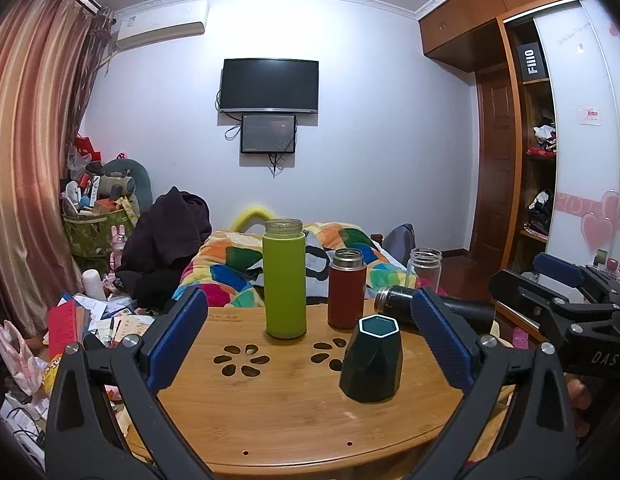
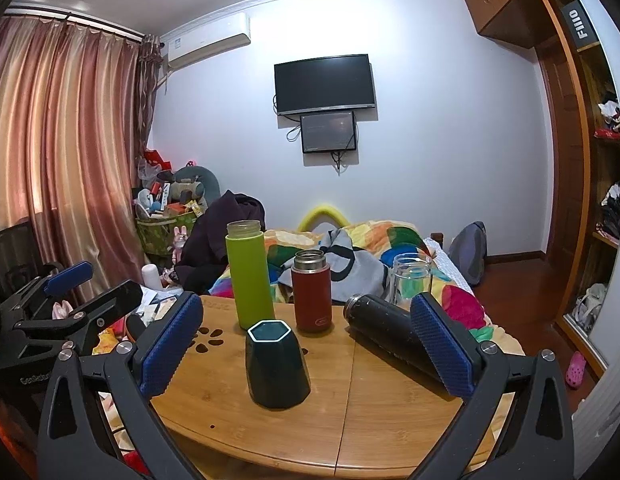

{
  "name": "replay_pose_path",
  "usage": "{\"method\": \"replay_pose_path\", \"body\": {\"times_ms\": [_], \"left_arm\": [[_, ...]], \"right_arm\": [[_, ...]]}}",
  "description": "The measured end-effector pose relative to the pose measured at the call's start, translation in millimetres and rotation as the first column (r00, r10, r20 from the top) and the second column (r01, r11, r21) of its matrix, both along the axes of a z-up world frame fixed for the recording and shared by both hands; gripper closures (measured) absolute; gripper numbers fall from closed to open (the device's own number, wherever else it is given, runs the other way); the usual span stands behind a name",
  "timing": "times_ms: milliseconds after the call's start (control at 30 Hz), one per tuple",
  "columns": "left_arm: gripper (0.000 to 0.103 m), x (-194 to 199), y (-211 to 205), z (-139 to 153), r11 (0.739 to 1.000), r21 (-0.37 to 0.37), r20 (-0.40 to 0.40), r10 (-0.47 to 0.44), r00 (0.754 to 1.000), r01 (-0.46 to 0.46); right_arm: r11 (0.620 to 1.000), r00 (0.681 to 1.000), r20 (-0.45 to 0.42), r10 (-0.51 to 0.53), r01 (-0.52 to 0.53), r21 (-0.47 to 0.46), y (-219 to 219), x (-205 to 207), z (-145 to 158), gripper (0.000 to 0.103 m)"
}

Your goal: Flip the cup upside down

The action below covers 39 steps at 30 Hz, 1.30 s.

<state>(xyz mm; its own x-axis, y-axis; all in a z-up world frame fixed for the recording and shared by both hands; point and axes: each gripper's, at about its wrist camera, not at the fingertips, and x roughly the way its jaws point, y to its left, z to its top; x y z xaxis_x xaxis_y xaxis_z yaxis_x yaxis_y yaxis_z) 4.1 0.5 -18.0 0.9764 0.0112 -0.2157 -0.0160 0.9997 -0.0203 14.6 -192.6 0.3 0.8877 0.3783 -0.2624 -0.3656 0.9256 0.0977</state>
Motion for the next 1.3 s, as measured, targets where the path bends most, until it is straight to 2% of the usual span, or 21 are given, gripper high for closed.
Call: {"method": "replay_pose_path", "body": {"times_ms": [1300], "left_arm": [[0.000, -5.3, 2.7, 2.8, 1.000, -0.001, 0.012, 0.021, 1.000, -0.021]], "right_arm": [[1.000, 1.000, 0.001, 0.001, -0.001, 0.011, -2.0, -0.1, 0.2, 0.000]]}}
